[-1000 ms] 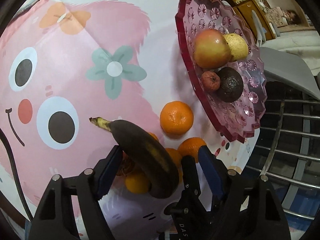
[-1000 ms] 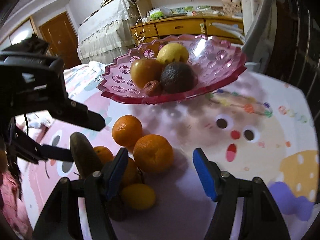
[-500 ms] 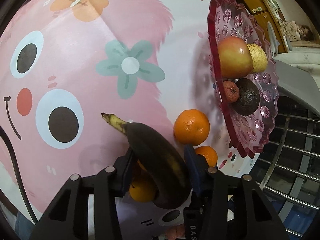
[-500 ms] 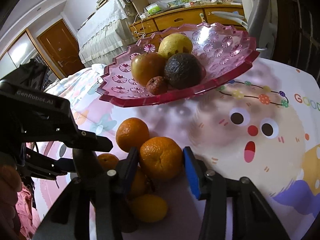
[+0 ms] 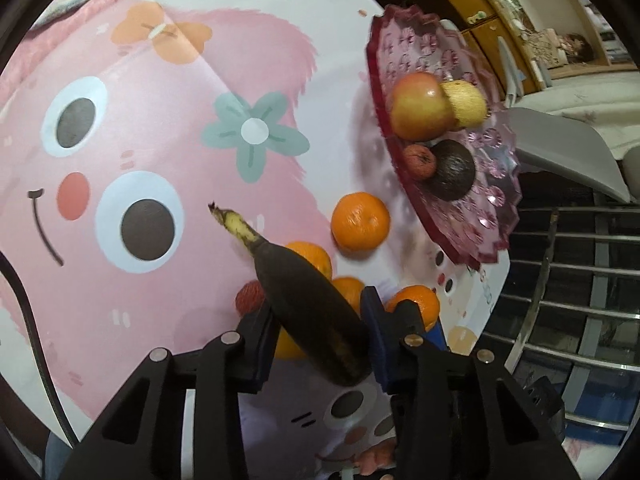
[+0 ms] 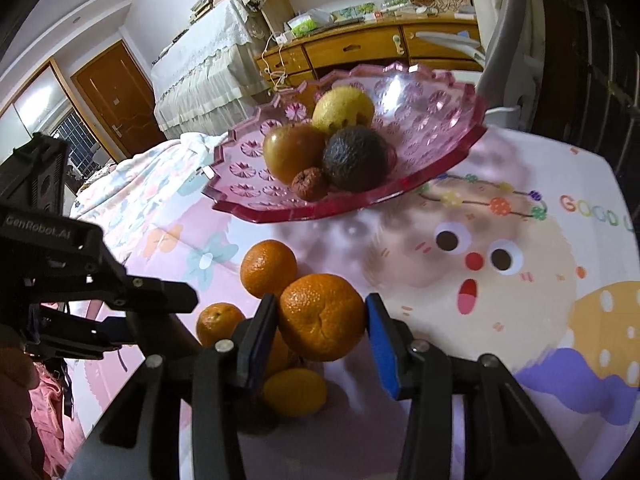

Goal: Organize fruits
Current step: 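Grasp the banana with the left tool while the right tool grasps an orange, then carry the banana and orange into the pink bowl and open both tools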

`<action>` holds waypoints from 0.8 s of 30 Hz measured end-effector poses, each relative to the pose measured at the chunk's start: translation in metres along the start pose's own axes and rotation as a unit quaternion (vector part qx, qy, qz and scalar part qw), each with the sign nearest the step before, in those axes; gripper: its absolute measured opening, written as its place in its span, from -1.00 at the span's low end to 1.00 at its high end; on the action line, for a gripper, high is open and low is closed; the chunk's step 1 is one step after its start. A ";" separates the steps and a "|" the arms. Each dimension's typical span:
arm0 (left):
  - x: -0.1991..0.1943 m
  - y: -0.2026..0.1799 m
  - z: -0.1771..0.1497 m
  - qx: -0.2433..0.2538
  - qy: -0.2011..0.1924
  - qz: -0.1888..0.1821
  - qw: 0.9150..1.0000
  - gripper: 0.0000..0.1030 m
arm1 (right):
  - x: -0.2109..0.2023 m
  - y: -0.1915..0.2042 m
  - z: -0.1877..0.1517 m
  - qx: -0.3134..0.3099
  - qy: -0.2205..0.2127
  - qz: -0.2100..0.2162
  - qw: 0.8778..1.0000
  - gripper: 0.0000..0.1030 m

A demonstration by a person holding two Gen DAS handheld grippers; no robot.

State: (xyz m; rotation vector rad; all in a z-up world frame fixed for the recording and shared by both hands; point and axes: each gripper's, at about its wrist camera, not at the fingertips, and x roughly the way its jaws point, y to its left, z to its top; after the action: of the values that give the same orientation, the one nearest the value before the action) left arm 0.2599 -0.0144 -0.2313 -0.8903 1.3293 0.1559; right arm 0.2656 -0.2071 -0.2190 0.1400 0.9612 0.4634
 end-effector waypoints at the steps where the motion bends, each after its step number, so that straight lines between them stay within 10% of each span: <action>1: -0.006 0.000 -0.002 0.006 -0.003 -0.001 1.000 -0.30 | -0.005 0.000 -0.001 0.000 -0.004 -0.002 1.000 -0.13; 24: -0.122 -0.024 0.014 0.200 -0.034 -0.023 0.979 -0.50 | -0.079 0.040 0.004 0.033 -0.077 -0.074 0.994 -0.13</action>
State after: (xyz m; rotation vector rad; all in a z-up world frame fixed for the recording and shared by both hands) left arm 0.2500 0.0241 -0.1127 -0.5683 1.2179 -0.1149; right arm 0.2182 -0.2063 -0.1440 0.1613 0.8291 0.2793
